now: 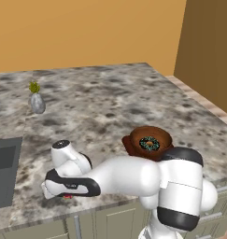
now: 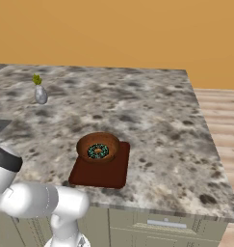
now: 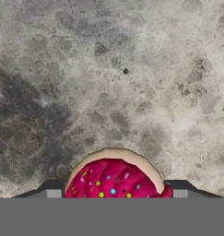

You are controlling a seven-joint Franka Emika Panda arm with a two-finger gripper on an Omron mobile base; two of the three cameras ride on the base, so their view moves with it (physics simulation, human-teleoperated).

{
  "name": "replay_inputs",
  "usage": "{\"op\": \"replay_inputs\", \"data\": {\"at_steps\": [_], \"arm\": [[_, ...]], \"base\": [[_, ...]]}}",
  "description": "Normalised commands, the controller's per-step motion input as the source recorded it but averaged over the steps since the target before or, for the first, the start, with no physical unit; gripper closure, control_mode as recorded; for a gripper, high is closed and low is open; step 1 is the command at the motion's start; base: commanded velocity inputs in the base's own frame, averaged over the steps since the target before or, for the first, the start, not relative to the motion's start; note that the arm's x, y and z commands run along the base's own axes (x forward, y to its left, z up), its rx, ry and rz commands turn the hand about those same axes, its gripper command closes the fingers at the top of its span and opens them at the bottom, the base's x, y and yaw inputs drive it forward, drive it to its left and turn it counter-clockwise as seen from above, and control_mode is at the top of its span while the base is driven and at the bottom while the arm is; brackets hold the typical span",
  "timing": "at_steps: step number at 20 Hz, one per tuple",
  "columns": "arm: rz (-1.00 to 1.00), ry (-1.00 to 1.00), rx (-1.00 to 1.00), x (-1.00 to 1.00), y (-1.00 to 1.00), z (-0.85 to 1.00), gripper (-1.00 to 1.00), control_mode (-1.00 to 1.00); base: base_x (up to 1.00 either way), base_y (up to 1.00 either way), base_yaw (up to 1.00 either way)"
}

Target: Place the bowl with donut and the cupcake onto the tray.

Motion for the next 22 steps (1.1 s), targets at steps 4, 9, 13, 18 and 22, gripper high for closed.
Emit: {"op": "replay_inputs", "data": {"at_steps": [4,9,13,18,22], "arm": [[0.0,0.0,0.0,-0.04,0.0,0.12,1.0,-1.0],[-0.01,0.0,0.03,-0.23,-0.17,0.44,1.0,-1.0],[0.0,0.0,0.04,-0.01,-0.63,0.35,1.0,-1.0],[-0.05,0.0,0.07,0.0,-0.98,0.23,1.0,-1.0],[-0.03,0.01,0.05,0.0,-1.0,0.09,1.0,-1.0]], "base": [[0.0,0.0,0.0],[0.0,0.0,0.0],[0.0,0.0,0.0],[0.0,0.0,0.0],[0.0,0.0,0.0]]}}
